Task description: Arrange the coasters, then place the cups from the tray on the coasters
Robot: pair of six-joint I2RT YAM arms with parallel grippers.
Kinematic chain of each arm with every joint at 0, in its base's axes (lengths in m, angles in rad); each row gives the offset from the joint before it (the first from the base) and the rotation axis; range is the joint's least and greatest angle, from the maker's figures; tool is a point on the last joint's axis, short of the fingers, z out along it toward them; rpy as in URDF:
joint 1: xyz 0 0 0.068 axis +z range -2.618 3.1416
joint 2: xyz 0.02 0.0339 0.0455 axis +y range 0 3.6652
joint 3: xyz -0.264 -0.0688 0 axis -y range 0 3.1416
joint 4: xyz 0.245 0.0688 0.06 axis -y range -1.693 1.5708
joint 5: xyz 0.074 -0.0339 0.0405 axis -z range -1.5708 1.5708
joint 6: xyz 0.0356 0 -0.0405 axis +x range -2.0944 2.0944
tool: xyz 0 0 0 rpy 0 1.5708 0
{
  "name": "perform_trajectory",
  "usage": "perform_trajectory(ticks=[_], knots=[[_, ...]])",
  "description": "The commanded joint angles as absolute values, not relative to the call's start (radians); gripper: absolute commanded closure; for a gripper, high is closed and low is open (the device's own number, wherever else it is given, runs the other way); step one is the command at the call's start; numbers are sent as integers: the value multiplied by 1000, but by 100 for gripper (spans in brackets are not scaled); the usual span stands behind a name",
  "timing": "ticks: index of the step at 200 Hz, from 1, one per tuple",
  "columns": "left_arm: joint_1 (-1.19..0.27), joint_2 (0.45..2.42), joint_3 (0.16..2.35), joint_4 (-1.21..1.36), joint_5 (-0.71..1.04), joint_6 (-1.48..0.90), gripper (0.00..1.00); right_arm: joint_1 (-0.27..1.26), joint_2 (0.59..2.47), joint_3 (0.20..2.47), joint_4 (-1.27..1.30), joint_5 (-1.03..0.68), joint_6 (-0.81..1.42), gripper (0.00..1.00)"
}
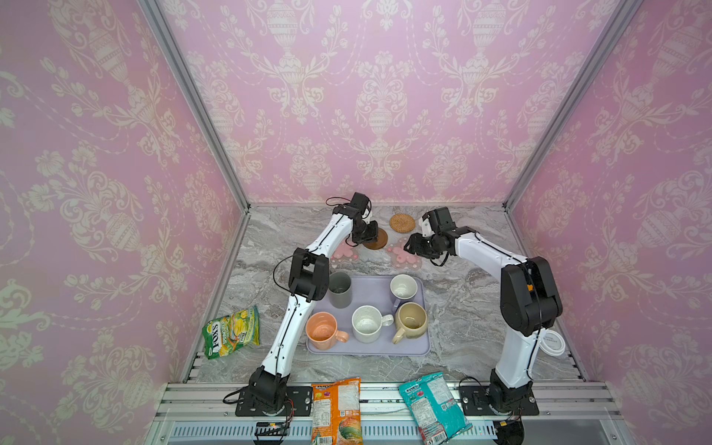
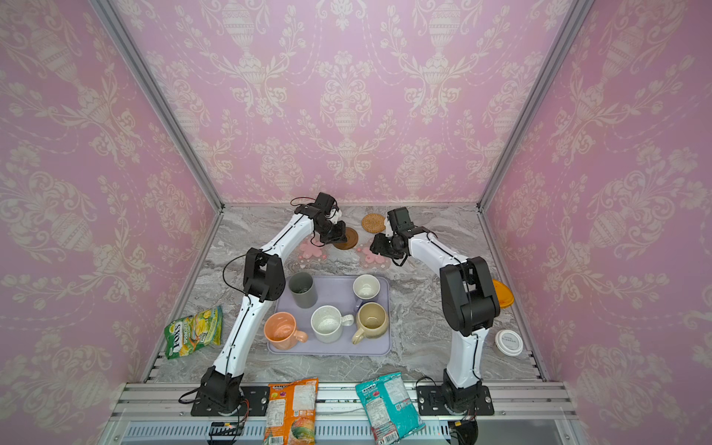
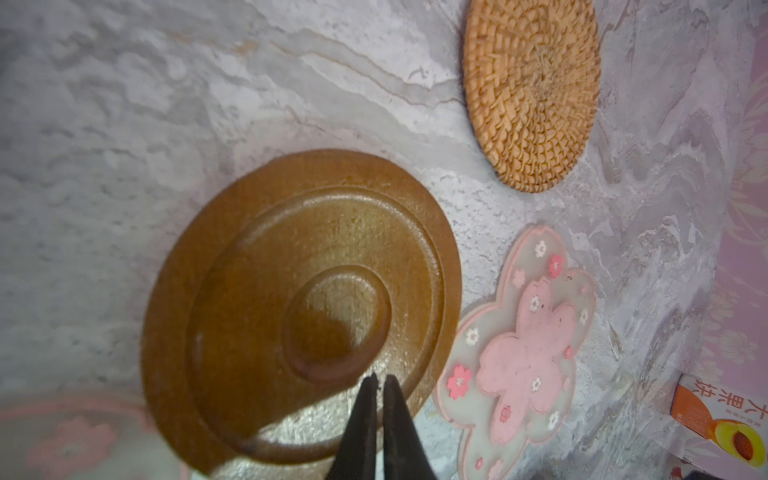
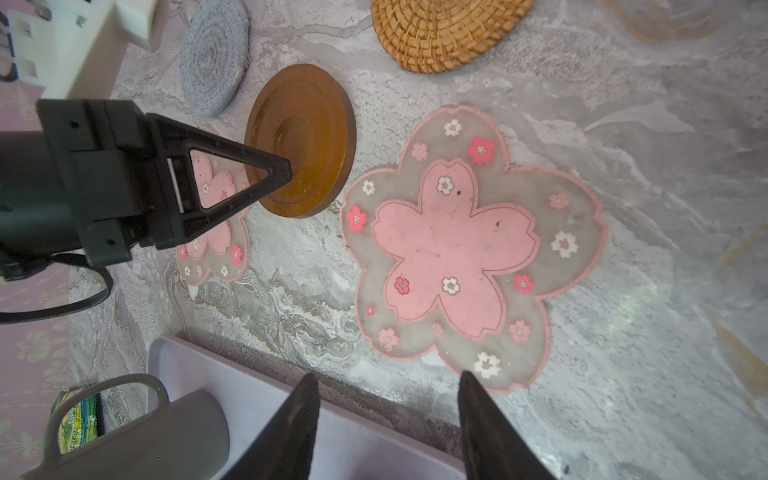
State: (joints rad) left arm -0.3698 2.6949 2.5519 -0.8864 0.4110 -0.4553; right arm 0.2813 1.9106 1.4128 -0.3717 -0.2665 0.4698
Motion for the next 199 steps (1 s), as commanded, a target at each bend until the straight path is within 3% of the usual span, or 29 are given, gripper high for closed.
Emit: perform_trajectory(ticks=[1,63,199], knots=[[-371,2720,2574,-902,364,-481,90,272,1917,1415,-374,-280,448,44],[-370,2758,2602,-904,323,-520,89,258,1926,1397,-373,-291,449,44],[-365,2867,2685,-764,403,-708,85,238,1944,1391,-380,-303,451,44]])
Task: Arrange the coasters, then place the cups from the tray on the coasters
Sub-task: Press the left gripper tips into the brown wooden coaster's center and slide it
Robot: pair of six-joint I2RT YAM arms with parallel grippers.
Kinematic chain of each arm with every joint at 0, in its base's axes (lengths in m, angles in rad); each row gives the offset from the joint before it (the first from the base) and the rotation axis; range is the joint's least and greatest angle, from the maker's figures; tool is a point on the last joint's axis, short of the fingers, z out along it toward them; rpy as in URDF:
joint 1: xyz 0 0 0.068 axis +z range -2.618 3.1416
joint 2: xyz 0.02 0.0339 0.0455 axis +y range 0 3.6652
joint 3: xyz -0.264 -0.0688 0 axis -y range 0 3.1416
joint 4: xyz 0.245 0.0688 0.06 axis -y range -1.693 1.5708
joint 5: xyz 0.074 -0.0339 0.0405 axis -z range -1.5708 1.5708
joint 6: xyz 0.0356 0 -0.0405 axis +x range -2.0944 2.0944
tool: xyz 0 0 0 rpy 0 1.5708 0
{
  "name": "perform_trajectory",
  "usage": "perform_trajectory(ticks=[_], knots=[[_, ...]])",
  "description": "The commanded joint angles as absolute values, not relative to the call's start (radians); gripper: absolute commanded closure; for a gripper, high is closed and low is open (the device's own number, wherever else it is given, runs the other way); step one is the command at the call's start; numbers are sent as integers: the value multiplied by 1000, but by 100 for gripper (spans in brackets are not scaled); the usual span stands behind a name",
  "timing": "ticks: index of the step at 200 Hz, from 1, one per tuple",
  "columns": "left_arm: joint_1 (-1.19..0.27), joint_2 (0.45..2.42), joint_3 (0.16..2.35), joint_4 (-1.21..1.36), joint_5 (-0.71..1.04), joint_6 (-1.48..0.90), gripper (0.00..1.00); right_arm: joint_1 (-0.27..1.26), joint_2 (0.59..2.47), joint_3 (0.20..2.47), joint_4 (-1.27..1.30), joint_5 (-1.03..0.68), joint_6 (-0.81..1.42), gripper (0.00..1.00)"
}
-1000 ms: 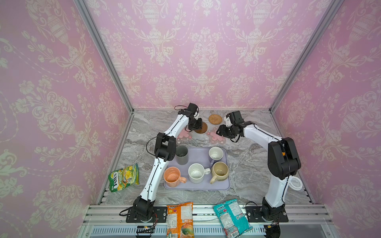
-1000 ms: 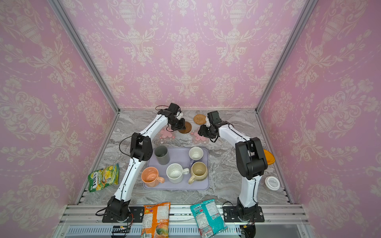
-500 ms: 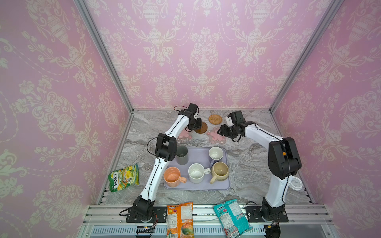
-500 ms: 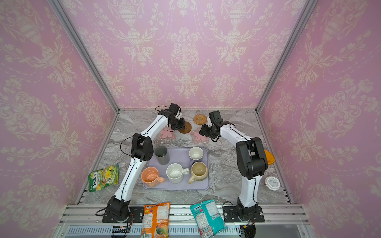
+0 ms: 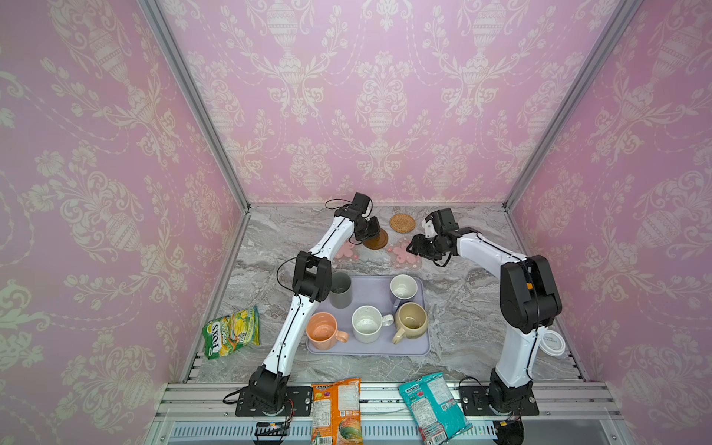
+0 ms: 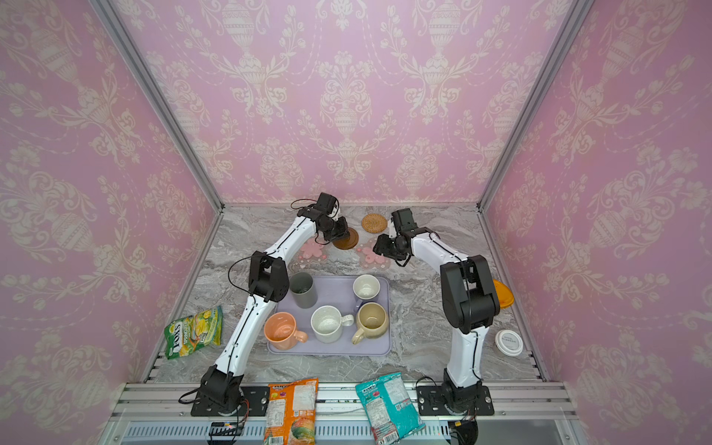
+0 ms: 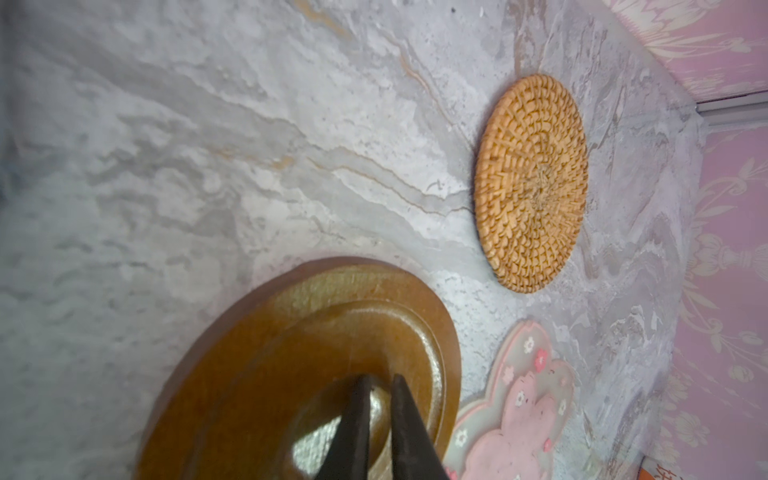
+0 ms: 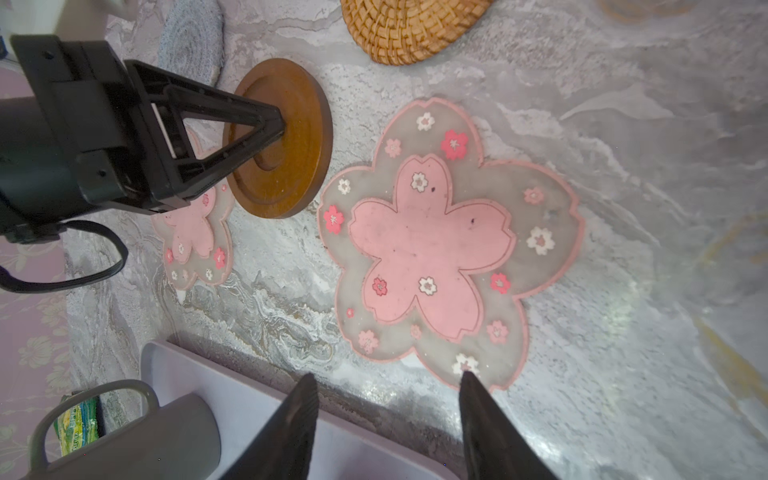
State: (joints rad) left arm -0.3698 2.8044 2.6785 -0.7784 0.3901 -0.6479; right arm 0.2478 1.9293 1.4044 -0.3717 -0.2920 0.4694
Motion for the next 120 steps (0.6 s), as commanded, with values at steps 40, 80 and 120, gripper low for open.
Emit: perform_trajectory(ticks=[40,80,120], knots=[[-357,2886,2690,-706,410,-769,84,226,1945,1391,-383,-311,447,44],[-352,2849,2688,-747,358,-723,84,221,1936,1384,-388,-317,440,44],[-335,2815,2685,-835,301,-686,84,220,1912,1369,-375,-328,456,44]])
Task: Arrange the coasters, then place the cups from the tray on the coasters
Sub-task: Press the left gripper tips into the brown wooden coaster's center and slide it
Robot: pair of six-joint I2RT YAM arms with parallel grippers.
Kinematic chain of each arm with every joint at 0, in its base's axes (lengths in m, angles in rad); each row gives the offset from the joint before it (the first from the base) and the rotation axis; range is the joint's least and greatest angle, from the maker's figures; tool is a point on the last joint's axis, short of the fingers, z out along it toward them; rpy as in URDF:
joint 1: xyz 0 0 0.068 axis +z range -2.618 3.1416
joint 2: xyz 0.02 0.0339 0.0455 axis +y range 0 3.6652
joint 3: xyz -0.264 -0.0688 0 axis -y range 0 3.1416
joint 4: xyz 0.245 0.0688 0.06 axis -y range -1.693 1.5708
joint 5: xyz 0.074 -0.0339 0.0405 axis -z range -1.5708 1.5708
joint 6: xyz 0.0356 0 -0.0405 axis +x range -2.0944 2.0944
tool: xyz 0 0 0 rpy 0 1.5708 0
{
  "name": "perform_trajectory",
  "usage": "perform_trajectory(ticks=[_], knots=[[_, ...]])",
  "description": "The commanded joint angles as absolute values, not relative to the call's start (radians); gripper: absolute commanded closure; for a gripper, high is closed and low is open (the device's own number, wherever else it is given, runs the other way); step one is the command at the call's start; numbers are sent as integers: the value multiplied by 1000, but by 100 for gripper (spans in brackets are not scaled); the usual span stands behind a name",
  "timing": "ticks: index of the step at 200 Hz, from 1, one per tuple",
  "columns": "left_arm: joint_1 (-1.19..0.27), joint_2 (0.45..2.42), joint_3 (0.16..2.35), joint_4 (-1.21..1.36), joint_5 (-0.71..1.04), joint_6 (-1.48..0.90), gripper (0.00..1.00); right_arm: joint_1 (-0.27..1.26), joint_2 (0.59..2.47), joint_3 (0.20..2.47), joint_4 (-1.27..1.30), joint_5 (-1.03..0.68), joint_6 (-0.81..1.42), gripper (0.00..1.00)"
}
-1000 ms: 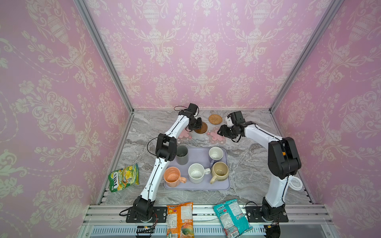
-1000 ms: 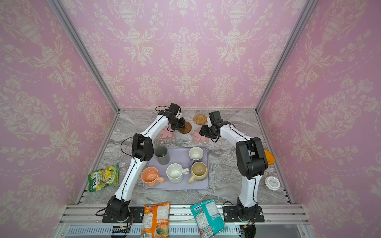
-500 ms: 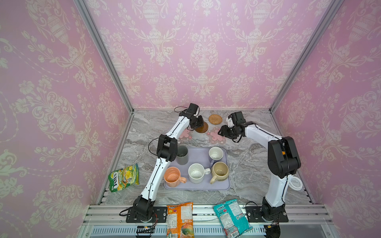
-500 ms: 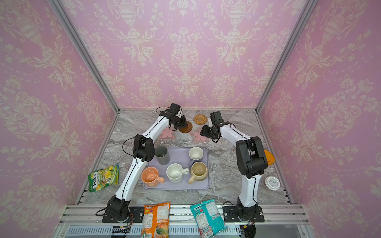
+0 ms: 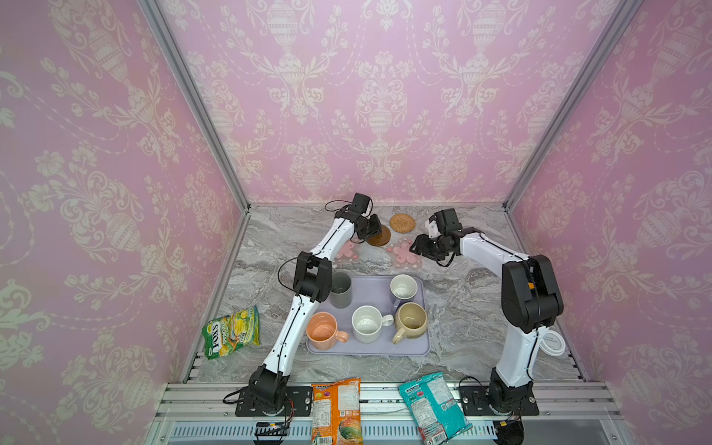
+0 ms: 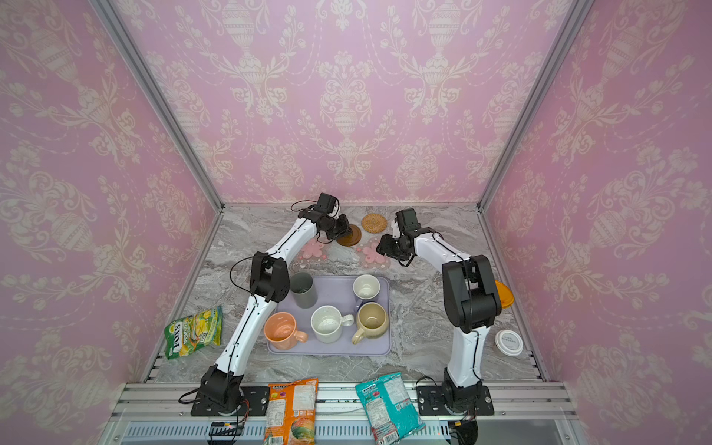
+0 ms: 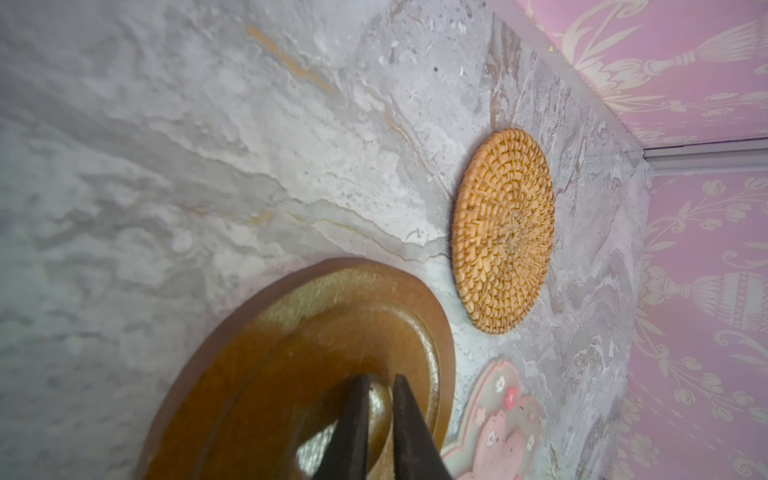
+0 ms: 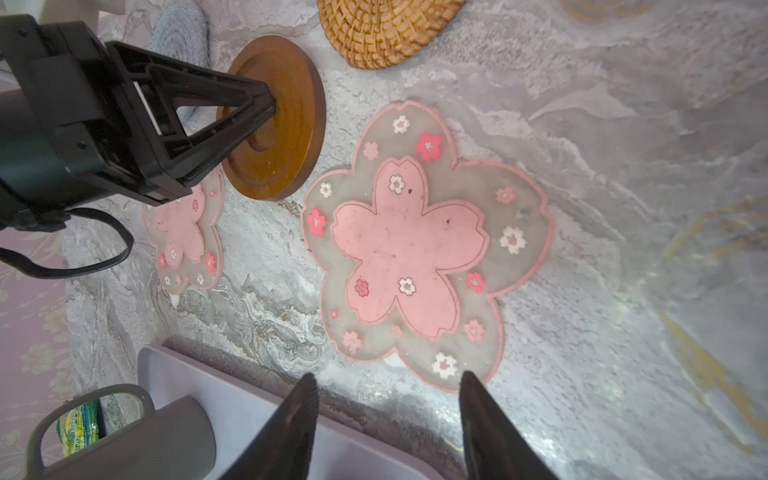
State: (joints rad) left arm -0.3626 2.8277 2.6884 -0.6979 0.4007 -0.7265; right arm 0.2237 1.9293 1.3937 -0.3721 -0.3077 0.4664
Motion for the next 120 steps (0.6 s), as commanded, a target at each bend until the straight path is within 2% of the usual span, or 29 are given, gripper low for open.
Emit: perform_trajectory(ticks=[1,58,120], knots=[[-334,2814,2685,-837,299,-684,84,219,1912,1368,-374,-329,457,44],[-327,2808,2685,-871,271,-666,83,219,1870,1328,-374,-321,457,44],[-337,2806,2684,-804,403,-668,78,219,1861,1331,-377,-324,460,44]])
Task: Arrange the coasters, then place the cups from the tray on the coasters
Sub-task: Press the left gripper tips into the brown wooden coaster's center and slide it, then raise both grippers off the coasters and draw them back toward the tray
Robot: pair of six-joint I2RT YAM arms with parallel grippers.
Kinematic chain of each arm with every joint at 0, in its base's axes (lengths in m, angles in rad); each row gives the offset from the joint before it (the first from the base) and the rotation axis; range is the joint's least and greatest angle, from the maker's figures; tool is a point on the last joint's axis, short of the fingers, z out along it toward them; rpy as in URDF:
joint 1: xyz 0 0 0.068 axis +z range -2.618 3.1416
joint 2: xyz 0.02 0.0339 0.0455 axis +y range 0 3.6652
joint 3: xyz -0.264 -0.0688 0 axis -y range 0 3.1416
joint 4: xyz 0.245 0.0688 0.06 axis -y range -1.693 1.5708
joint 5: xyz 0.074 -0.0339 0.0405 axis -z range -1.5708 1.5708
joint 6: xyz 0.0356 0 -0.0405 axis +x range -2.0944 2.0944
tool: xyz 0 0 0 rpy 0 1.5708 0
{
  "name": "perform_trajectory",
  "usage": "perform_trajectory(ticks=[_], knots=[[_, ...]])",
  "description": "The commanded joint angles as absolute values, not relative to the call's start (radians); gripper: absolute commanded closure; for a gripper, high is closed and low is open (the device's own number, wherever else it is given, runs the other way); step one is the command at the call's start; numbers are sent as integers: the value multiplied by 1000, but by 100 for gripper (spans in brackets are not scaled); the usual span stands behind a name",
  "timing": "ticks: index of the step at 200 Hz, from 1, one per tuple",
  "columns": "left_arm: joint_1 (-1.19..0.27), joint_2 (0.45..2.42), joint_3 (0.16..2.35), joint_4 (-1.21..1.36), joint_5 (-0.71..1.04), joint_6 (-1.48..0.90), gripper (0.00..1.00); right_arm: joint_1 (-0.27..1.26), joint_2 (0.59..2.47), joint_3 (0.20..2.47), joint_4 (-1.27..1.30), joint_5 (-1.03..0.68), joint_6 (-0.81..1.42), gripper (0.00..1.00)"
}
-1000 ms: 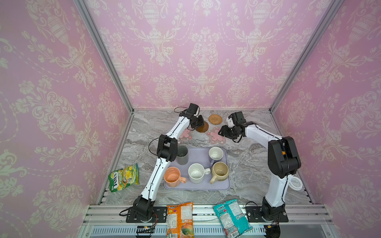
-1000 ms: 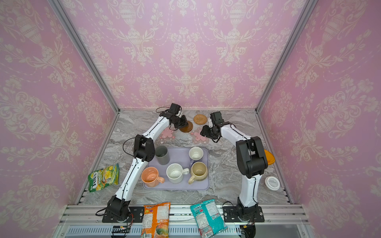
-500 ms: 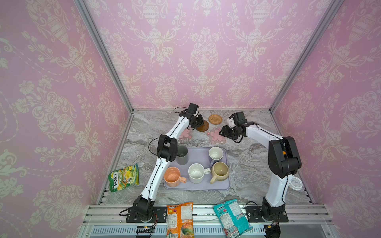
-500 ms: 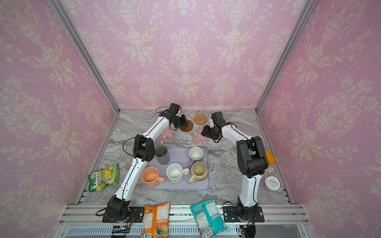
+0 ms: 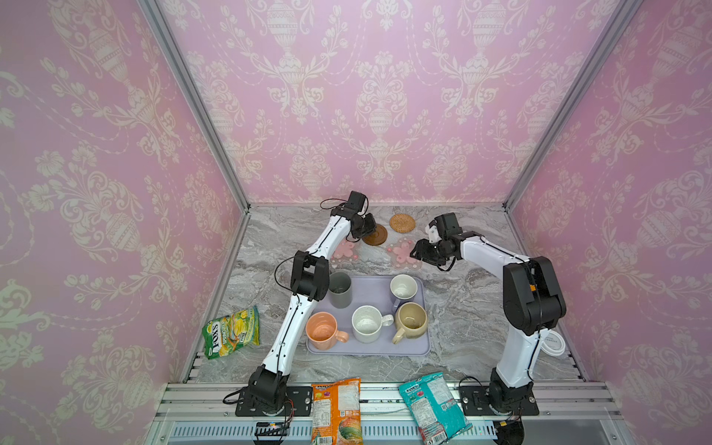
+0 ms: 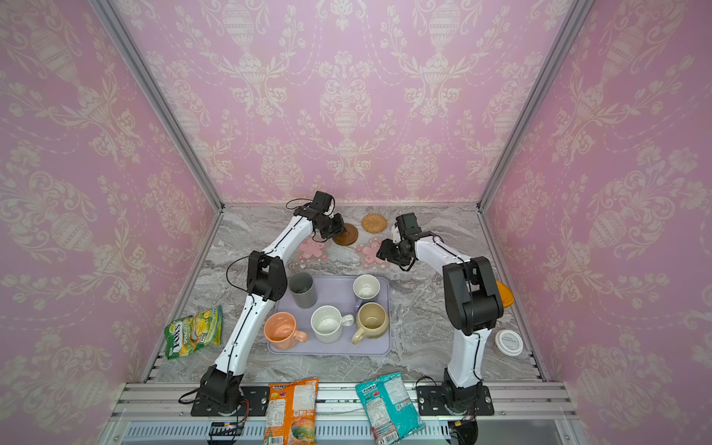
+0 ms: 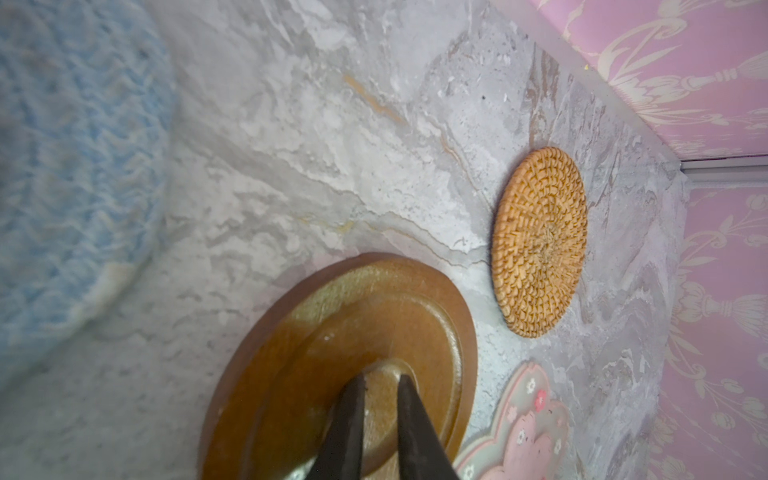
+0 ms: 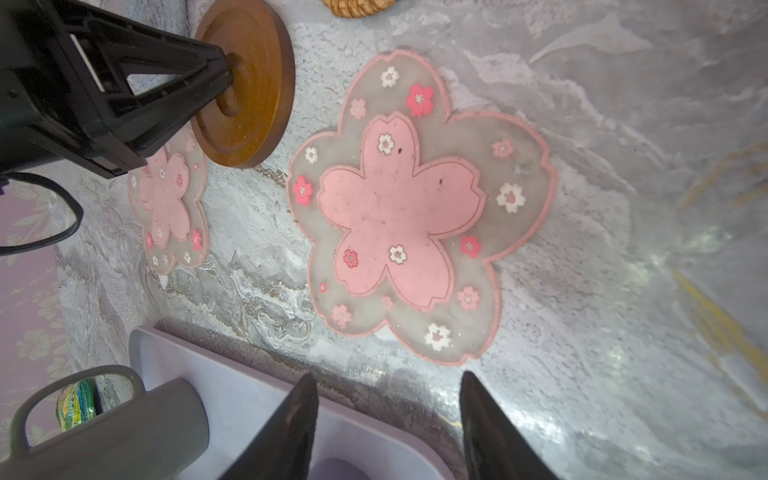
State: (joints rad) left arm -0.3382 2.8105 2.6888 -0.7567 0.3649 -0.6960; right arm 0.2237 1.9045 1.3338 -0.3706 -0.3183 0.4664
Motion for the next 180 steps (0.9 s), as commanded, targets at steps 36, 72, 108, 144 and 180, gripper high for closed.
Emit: perform_trajectory(ticks=[36,72,108,144,180], knots=[[-352,2697,2689,-699,501,-637,72,219,1844,1344,-384,-325,460,44],[-350,2565,2688,-704,552,-587,67,221,1793,1336,-394,-316,459,44],[-352,2419,2647,-942,457,-416,60,221,1704,1294,-414,-284,444,43],[-353,2147,2298,-981,247,-318,57,221,1577,1229,-461,-242,420,43],[-335,1802,1823,-788,176,-362,55,225,1430,1185,-538,-183,395,43]])
